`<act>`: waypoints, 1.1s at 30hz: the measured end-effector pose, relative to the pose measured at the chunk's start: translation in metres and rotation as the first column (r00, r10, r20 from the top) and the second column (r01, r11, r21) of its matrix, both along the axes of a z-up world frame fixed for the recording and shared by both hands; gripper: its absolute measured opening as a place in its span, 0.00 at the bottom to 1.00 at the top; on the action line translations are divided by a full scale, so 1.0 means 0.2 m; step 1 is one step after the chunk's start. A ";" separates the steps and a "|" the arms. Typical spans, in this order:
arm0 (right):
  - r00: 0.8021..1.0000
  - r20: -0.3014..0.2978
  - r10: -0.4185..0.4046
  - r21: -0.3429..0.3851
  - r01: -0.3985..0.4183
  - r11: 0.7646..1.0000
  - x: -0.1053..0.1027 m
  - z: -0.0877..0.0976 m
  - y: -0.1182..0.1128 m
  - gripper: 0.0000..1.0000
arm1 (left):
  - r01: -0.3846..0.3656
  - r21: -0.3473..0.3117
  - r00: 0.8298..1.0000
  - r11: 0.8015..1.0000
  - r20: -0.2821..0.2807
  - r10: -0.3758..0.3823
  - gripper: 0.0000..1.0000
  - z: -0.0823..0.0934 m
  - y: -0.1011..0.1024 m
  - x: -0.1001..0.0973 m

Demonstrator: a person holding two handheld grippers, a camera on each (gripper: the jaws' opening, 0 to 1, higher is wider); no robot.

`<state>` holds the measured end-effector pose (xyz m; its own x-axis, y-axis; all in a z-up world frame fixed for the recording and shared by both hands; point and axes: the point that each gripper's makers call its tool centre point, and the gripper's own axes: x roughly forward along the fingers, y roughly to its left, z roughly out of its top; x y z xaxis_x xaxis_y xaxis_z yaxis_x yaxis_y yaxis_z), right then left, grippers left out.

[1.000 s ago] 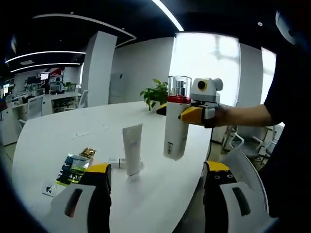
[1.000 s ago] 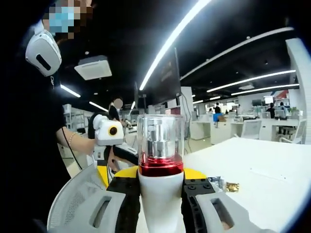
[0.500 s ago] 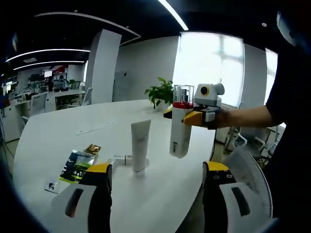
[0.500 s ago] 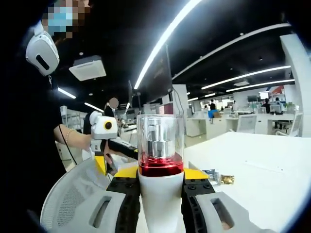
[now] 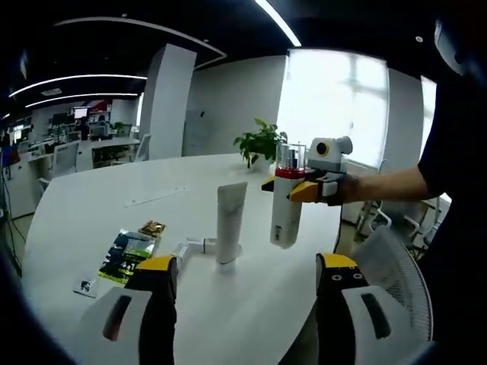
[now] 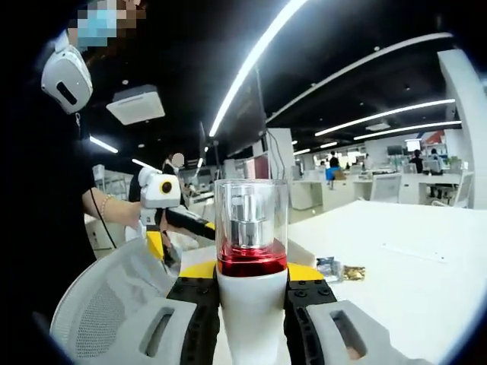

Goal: Arrange the skincare products in the storage area until every visible bottle or jar stands upright without overlapping.

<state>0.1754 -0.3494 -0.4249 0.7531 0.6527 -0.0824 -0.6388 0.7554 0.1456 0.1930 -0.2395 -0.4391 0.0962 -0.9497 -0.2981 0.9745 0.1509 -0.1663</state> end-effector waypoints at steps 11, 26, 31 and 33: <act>1.000 -0.010 -0.008 -0.014 0.008 1.000 0.00 -0.08 -0.04 0.22 | -0.004 0.010 1.000 1.000 0.003 0.004 0.67 -0.01 0.00 0.02; 1.000 -0.004 -0.014 -0.034 0.014 0.999 0.06 -0.23 -0.07 0.22 | -0.026 0.041 1.000 0.999 -0.016 0.027 0.65 -0.11 0.04 0.10; 0.999 -0.004 -0.035 -0.019 0.034 0.999 0.08 -0.26 -0.10 0.22 | -0.019 0.047 1.000 0.999 -0.022 0.020 0.65 -0.13 0.02 0.12; 0.999 -0.007 -0.037 -0.022 0.037 0.999 0.09 -0.28 -0.11 0.22 | -0.015 0.051 1.000 0.999 -0.024 0.016 0.65 -0.14 0.02 0.13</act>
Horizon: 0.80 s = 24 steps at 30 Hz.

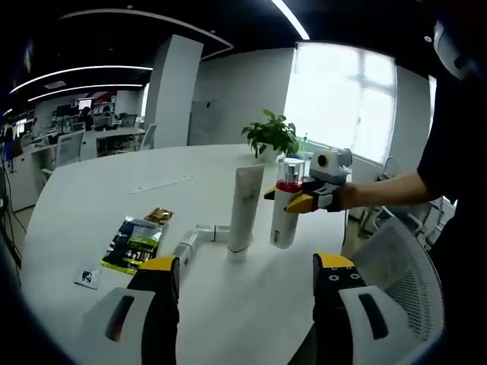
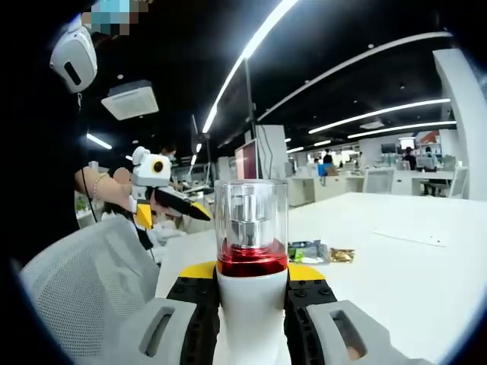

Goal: Arrange the skincare products in the storage area until every visible bottle or jar stands upright without overlapping.

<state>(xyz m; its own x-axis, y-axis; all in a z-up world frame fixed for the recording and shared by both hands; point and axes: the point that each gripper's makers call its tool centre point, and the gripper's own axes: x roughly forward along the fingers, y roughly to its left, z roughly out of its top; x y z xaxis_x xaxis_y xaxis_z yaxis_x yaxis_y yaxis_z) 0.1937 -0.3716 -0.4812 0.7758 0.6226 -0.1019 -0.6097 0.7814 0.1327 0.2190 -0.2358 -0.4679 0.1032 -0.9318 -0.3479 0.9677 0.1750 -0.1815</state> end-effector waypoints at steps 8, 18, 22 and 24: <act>1.000 -0.010 -0.001 -0.008 0.001 1.000 0.03 -0.06 -0.03 0.22 | 0.010 0.018 1.000 1.000 -0.013 -0.009 0.64 -0.04 -0.02 0.02; 1.000 0.002 0.015 -0.026 -0.014 1.000 0.07 -0.11 -0.04 0.22 | 0.011 0.047 1.000 0.999 -0.018 -0.010 0.64 -0.08 -0.02 0.02; 1.000 0.002 0.020 -0.030 -0.020 0.999 0.08 -0.12 -0.04 0.22 | 0.004 0.055 1.000 0.998 -0.023 -0.002 0.64 -0.10 -0.02 0.03; 1.000 0.004 0.023 -0.035 -0.023 0.999 0.08 -0.13 -0.04 0.22 | 0.003 0.058 1.000 0.998 -0.024 -0.002 0.63 -0.11 -0.02 0.02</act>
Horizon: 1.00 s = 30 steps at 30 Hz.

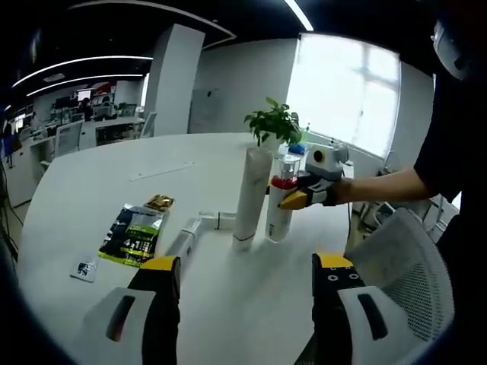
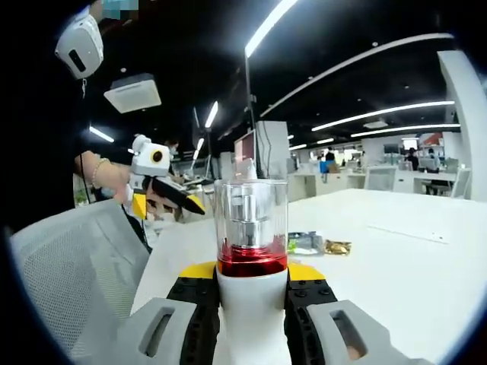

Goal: Arrange the skincare products in the storage area until every visible bottle or jar stands upright without overlapping.

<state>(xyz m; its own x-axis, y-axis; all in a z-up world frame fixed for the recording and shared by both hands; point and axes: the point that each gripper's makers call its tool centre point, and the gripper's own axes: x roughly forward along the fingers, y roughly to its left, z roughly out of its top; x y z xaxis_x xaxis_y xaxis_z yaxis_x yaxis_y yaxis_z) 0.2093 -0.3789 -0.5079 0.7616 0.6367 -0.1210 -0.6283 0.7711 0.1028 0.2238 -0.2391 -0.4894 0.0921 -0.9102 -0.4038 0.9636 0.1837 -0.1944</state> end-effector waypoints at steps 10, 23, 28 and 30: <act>1.000 0.023 0.001 0.008 -0.001 1.000 0.02 -0.01 -0.01 0.23 | 0.007 0.023 1.000 1.000 -0.011 -0.007 0.63 -0.04 -0.02 -0.02; 0.999 -0.006 0.035 -0.014 -0.035 0.999 -0.03 -0.02 -0.01 0.23 | 0.022 0.010 1.000 1.000 -0.008 -0.022 0.62 -0.03 -0.07 -0.02; 0.999 -0.022 0.046 -0.016 -0.046 0.999 -0.04 -0.03 0.00 0.24 | 0.020 0.012 1.000 1.000 -0.009 -0.020 0.62 -0.03 -0.06 -0.04; 0.998 -0.028 0.053 -0.035 -0.054 0.998 -0.04 -0.03 0.00 0.24 | 0.019 0.012 1.000 1.000 -0.009 -0.019 0.62 -0.03 -0.06 -0.04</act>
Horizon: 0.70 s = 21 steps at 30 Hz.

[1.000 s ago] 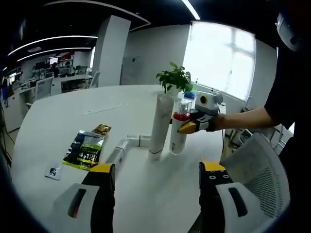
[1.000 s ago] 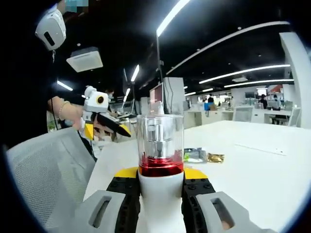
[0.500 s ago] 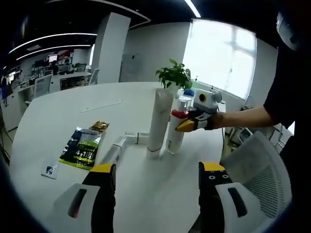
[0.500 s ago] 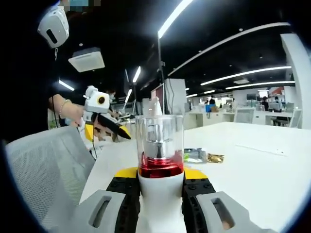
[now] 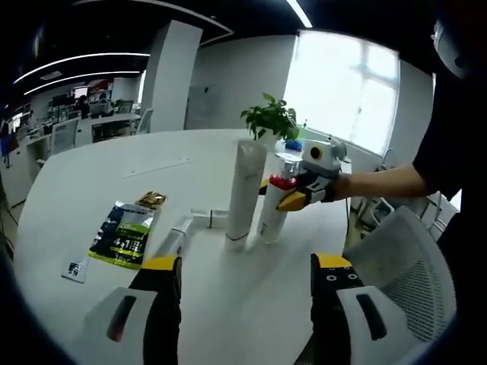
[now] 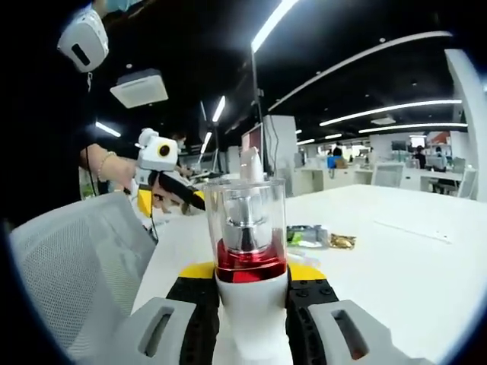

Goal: Arrange the skincare products in the storage area until every visible bottle or jar stands upright without overlapping.

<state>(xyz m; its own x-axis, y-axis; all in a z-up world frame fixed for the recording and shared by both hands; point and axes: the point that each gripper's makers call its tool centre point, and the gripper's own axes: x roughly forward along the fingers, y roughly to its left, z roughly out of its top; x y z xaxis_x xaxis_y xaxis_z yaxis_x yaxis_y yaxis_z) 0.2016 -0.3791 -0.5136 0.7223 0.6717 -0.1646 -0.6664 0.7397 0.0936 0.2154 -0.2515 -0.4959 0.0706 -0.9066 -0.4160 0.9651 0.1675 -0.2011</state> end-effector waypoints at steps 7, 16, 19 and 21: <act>0.998 -0.045 0.038 -0.032 -0.039 0.999 -0.02 -0.03 0.01 0.26 | -0.003 -0.001 1.000 1.000 -0.003 0.003 0.61 0.00 0.00 -0.01; 0.995 -0.093 0.033 -0.097 -0.042 0.994 -0.04 -0.06 -0.04 0.26 | 0.002 -0.005 1.000 1.000 -0.007 -0.002 0.61 0.00 -0.03 -0.03; 0.993 -0.115 0.028 -0.114 -0.042 0.993 -0.06 -0.09 -0.05 0.24 | 0.004 -0.008 1.000 1.000 -0.006 -0.004 0.60 0.01 -0.03 -0.03; 0.992 -0.122 0.022 -0.117 -0.036 0.992 -0.08 -0.10 -0.06 0.22 | 0.004 -0.010 1.000 1.000 -0.006 -0.004 0.60 0.01 -0.03 -0.02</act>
<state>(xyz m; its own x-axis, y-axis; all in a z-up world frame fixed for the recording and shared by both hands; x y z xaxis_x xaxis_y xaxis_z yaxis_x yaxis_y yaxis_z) 0.1866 -0.3907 -0.5330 0.6730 0.6627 -0.3286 -0.6772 0.7307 0.0867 0.2108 -0.2572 -0.4941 0.0650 -0.9110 -0.4074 0.9646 0.1619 -0.2081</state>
